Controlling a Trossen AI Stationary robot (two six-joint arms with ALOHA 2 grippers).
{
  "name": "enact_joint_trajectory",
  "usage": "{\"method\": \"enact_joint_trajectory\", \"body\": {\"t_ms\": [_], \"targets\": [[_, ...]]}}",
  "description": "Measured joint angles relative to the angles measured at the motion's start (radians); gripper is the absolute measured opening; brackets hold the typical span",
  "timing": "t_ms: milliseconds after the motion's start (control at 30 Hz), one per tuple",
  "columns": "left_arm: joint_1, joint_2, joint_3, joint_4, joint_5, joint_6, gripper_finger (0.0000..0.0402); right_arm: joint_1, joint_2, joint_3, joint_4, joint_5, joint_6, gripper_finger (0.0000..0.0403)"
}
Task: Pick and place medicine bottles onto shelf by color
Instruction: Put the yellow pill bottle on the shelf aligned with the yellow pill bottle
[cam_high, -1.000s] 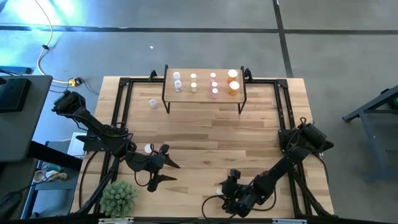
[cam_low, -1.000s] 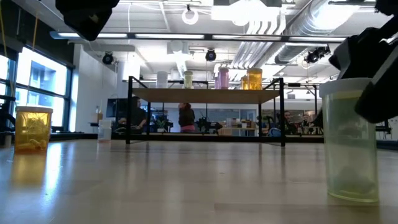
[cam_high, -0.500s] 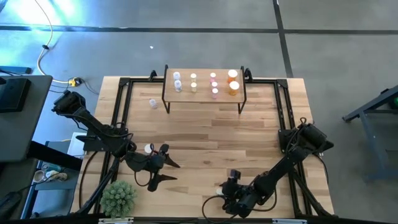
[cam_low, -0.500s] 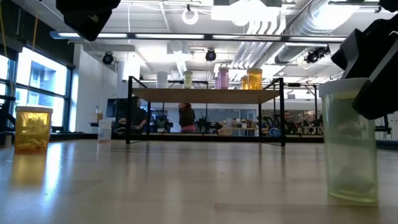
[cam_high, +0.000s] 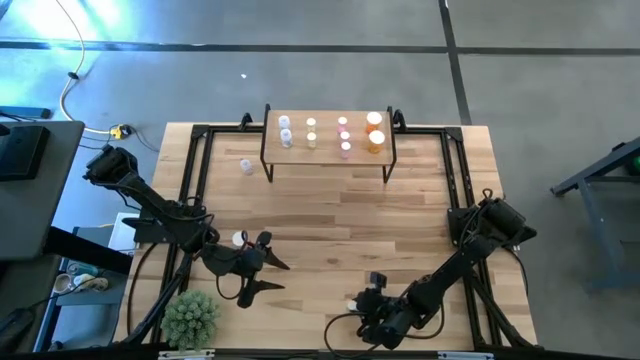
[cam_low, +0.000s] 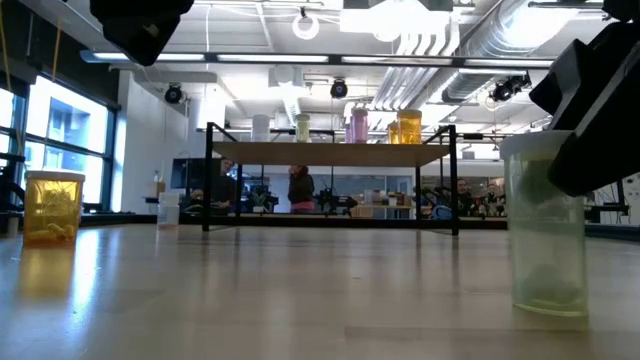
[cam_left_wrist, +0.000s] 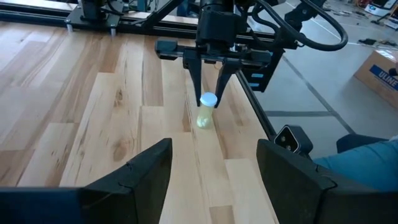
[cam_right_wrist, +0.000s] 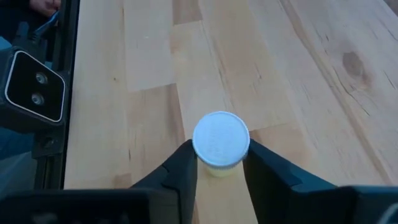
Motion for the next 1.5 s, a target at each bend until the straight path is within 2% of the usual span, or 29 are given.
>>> {"method": "enact_joint_trajectory", "body": {"t_ms": [133, 667, 1100, 1400, 1500], "targets": [[0.000, 0.000, 0.000, 0.000, 0.000, 0.000, 0.0225, 0.000, -0.001, 0.000, 0.001, 0.000, 0.000, 0.0094], [0.001, 0.000, 0.000, -0.010, -0.042, 0.000, 0.0225, -0.014, -0.001, 0.000, 0.067, 0.004, -0.062, 0.0092], [0.001, 0.018, 0.001, -0.005, -0.042, 0.000, 0.0225, -0.029, -0.001, 0.000, 0.275, 0.061, -0.214, 0.0092], [0.003, 0.099, 0.001, 0.044, -0.056, 0.000, 0.0225, -0.097, -0.001, 0.002, 0.468, 0.074, -0.321, 0.0092], [0.003, 0.127, 0.001, 0.093, -0.056, 0.003, 0.0225, -0.124, -0.001, 0.024, 0.477, 0.065, -0.358, 0.0092]]}}
